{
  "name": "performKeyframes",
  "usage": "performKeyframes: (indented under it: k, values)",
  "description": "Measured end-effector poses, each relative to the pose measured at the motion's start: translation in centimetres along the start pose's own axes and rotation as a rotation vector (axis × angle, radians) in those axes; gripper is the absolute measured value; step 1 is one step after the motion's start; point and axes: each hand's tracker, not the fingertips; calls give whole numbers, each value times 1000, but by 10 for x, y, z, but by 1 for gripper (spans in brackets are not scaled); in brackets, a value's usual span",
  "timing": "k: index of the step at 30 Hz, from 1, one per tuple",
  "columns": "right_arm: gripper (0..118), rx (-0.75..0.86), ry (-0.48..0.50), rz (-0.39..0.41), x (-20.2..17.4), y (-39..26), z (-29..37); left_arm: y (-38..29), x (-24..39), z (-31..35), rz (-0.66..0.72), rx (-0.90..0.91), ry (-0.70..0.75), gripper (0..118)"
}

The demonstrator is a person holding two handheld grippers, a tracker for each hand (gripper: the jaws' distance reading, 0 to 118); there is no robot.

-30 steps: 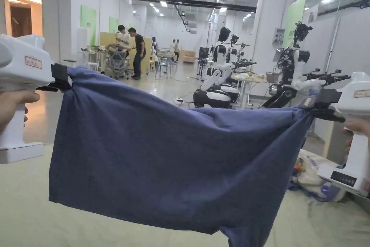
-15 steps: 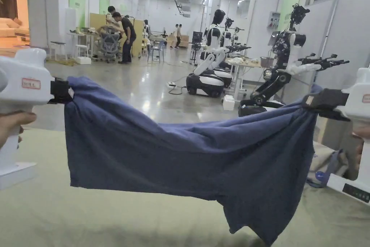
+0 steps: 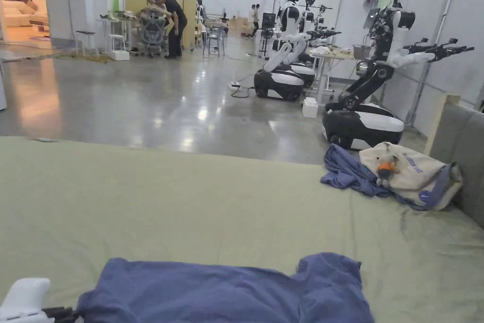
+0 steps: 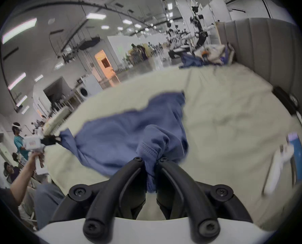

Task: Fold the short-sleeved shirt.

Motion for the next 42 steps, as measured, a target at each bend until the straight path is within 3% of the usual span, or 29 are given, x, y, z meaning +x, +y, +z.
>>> performKeyframes:
  k: [1, 3, 6, 7, 8, 9, 10, 11, 12, 14, 16, 22, 23, 24, 25, 26, 28, 32, 34, 35, 36, 38, 42]
  values:
    - [11, -15, -33, -52, 5, -19, 2, -16, -2, 3, 21, -7, -15, 2]
    - [11, -32, 4, -162, 21, -50, 7, -35, 1, 15, 83, 2, 20, 2]
    - [11, -92, -54, -126, 17, -69, 22, -60, -11, 20, 85, -3, -2, 7]
    - [18, -85, -146, -43, 8, -71, 25, -66, -7, 23, 46, 25, 4, 26]
    - [49, -54, -237, 49, -2, -71, 30, -68, -3, 27, 34, 38, 35, 77]
    - [112, 18, -385, 130, -17, -72, 38, -71, 1, 35, 58, 72, 64, 118]
    - [118, 87, -527, 172, -33, -73, 47, -74, 7, 50, 108, 132, 41, 118]
    - [117, 153, -562, 204, -45, -71, 60, -81, 16, 73, 105, 292, -62, 118]
    - [118, 310, -496, 276, -64, -67, 80, -75, 30, 96, 138, 367, -73, 118]
    - [118, 375, -475, 304, -96, -59, 105, -64, 70, 136, 135, 479, -33, 118]
    - [118, 447, -381, 296, -132, -47, 130, -55, 116, 178, 88, 550, -55, 118]
    - [118, 680, -241, 321, -208, -38, 161, -50, 214, 231, -159, 758, 129, 118]
    - [116, 666, -234, 318, -214, -37, 160, -50, 219, 231, -153, 737, 120, 117]
    - [88, 673, -225, 317, -219, -37, 158, -49, 220, 229, -155, 724, 98, 72]
    - [30, 685, -229, 322, -222, -37, 154, -44, 214, 221, -137, 712, 136, 0]
    - [3, 702, -286, 319, -224, -39, 153, -43, 216, 227, -108, 757, 184, 0]
    - [3, 682, -228, 310, -223, -36, 151, -34, 203, 231, -67, 601, 42, 0]
    - [3, 642, -234, 277, -205, -25, 134, -12, 173, 164, -100, 504, 157, 0]
    - [3, 624, -241, 265, -195, -17, 122, 20, 136, 125, -26, 408, 91, 2]
    - [3, 617, -249, 260, -189, -13, 116, 42, 113, 100, 11, 311, 70, 33]
    - [3, 599, -263, 253, -183, -7, 109, 63, 88, 68, 40, 228, 45, 115]
    - [3, 587, -261, 233, -171, -1, 99, 93, 31, -4, 53, -31, 8, 118]
    - [3, 554, -295, 235, -152, 8, 76, 134, -30, -128, 54, -272, 278, 118]
